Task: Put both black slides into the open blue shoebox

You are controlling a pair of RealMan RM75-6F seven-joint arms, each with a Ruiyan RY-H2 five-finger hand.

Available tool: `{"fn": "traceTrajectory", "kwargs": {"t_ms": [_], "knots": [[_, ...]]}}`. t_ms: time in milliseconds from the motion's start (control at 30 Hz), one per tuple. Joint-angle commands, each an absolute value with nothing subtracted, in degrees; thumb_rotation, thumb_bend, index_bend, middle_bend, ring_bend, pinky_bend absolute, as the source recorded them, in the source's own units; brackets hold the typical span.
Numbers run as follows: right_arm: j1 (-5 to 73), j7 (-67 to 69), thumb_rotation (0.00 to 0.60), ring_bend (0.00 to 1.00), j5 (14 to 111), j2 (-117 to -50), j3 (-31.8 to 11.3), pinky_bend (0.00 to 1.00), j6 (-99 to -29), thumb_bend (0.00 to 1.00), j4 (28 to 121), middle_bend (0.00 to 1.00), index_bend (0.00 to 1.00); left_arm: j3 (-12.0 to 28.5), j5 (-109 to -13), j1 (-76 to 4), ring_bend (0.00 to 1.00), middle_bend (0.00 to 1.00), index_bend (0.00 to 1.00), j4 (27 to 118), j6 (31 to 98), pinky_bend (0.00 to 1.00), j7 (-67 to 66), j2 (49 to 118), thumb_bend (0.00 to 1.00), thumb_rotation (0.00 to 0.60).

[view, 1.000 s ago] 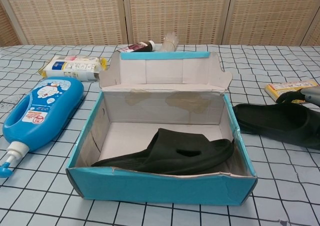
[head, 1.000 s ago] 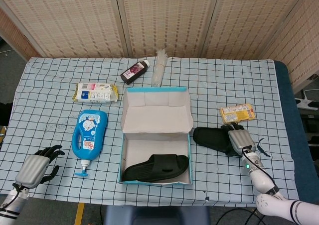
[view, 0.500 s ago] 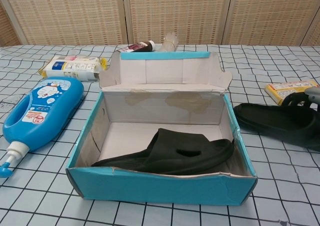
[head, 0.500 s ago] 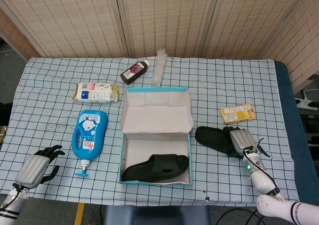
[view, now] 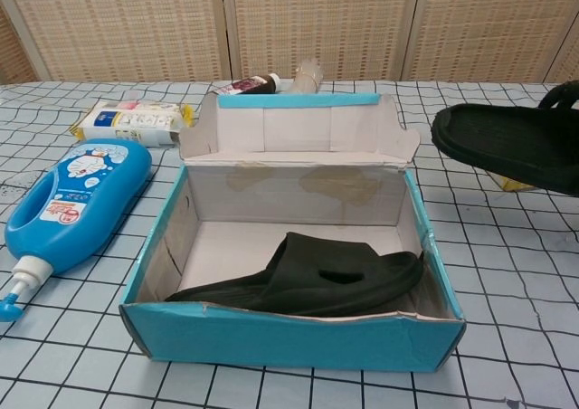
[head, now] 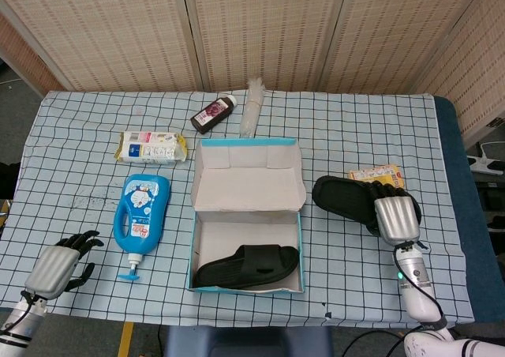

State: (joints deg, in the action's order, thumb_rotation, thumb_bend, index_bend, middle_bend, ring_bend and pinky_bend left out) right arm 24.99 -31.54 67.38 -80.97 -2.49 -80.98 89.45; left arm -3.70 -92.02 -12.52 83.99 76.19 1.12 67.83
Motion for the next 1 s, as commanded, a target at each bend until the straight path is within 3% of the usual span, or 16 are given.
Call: {"fn": "traceTrajectory", "kwargs": {"t_ms": [33, 200, 433, 1000], "knots": [[22.92, -31.86, 0.6, 0.42, 73.79, -81.71, -1.69, 0.57, -85.08, 0.02, 92.19, 0.56, 0.51, -3.71, -91.99, -12.53, 0.24, 0.18, 0.31, 83.95, 76.14, 0.38, 1.11, 67.86, 0.47, 0.6], [22.9, -32.14, 0.6, 0.42, 81.5, -83.82, -1.03, 0.57, -87.41, 0.02, 92.84, 0.56, 0.51, -3.76, -91.91, -12.61, 0.24, 0.18, 0.31, 83.92, 75.86, 0.38, 1.06, 67.91, 0.47, 0.6], [25.31, -33.95, 0.6, 0.42, 87.96, -88.59, -1.99, 0.57, -85.41, 0.02, 94.41, 0.56, 0.51, -3.79, -91.83, -12.68, 0.24, 0.18, 0.31, 83.8, 75.63, 0.38, 1.15, 67.97, 0.47, 0.6], [33.94, -43.65, 0.6, 0.42, 83.91, -104.76, -9.36, 0.57, -73.29, 0.02, 90.79, 0.56, 0.51, -3.87, -92.02, -12.65, 0.24, 0.18, 0.31, 83.65, 75.87, 0.38, 1.54, 67.78, 0.47, 0.6]]}}
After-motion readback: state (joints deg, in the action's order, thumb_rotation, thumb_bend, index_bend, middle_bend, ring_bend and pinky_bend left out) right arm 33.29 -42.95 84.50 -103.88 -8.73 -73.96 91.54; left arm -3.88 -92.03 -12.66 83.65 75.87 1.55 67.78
